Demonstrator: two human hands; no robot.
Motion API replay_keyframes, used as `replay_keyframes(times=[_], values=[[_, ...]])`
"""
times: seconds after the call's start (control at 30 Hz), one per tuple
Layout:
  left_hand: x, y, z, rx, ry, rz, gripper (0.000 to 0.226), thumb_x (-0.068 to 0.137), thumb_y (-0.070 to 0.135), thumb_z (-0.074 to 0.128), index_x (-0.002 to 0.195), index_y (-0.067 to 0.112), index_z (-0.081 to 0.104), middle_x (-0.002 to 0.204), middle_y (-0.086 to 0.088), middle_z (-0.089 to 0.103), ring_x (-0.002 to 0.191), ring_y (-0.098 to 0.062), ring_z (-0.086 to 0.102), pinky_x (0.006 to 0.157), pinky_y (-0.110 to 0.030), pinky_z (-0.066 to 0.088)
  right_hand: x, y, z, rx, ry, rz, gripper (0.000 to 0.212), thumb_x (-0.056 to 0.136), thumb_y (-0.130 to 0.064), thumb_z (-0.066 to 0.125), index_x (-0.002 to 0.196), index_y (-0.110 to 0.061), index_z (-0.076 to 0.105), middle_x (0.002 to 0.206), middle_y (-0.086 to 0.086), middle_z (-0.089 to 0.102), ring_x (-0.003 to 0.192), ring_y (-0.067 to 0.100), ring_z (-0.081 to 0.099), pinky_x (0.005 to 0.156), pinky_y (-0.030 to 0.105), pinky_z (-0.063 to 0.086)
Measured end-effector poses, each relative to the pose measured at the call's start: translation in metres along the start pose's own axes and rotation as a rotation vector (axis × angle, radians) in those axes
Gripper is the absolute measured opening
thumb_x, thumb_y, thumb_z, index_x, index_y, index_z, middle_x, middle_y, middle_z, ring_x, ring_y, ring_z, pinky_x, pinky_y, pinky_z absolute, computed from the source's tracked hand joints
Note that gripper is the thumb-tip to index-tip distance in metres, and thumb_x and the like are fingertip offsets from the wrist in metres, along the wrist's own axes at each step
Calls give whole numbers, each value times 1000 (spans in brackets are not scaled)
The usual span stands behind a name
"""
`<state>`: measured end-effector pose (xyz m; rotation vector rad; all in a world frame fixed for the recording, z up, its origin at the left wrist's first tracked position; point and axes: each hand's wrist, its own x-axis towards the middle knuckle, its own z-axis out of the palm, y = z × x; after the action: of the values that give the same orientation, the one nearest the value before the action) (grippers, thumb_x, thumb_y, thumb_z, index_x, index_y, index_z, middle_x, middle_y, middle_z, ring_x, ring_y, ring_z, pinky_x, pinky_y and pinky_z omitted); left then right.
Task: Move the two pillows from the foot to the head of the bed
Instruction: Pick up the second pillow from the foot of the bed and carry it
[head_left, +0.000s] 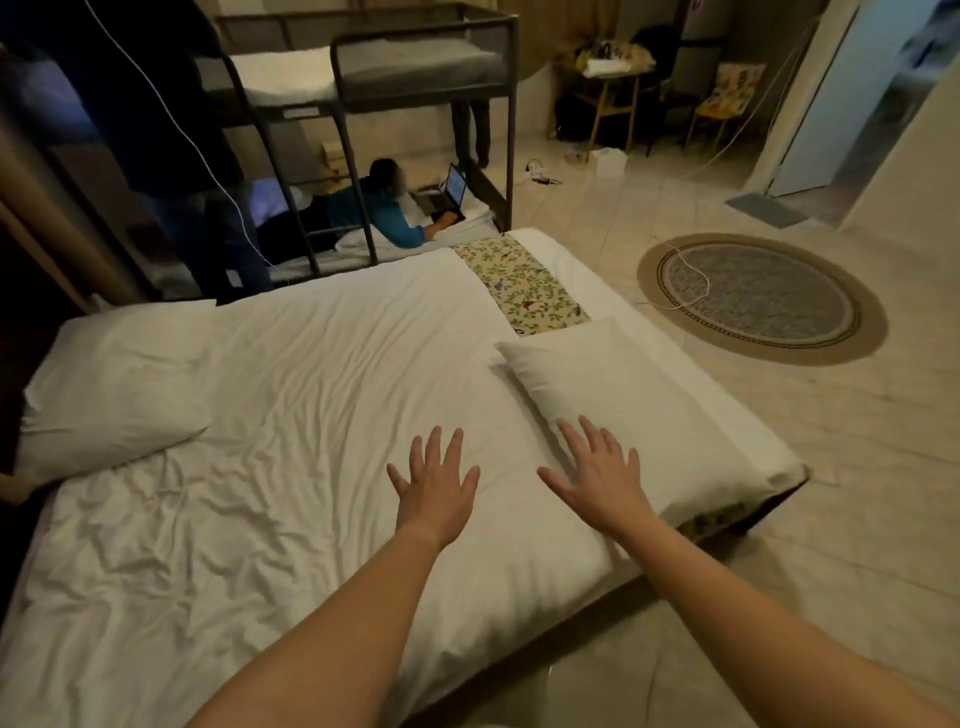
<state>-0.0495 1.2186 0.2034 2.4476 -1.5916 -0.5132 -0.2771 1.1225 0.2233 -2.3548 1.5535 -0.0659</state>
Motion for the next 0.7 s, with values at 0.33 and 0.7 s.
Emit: replay_keyframes(times=[0.33,0.7], values=[[14,149,44,16,-37,69,66,110,56,21,167,36,-4,176,4,-9,162,-27,-14,125,-70,0,3,135,-55,5,-8,50,85,96,-83,29,166,-45,1,178,-4,-1,162,31,8,127,65,10],[119,234,69,15,-78,129,66,110,57,24,167,38,-2,176,3,-6,162,-28,-11,124,-70,0,70,217,-84,71,4,114,83,97,-79,36,166,-46,5,177,-7,0,162,28,5,127,65,5]])
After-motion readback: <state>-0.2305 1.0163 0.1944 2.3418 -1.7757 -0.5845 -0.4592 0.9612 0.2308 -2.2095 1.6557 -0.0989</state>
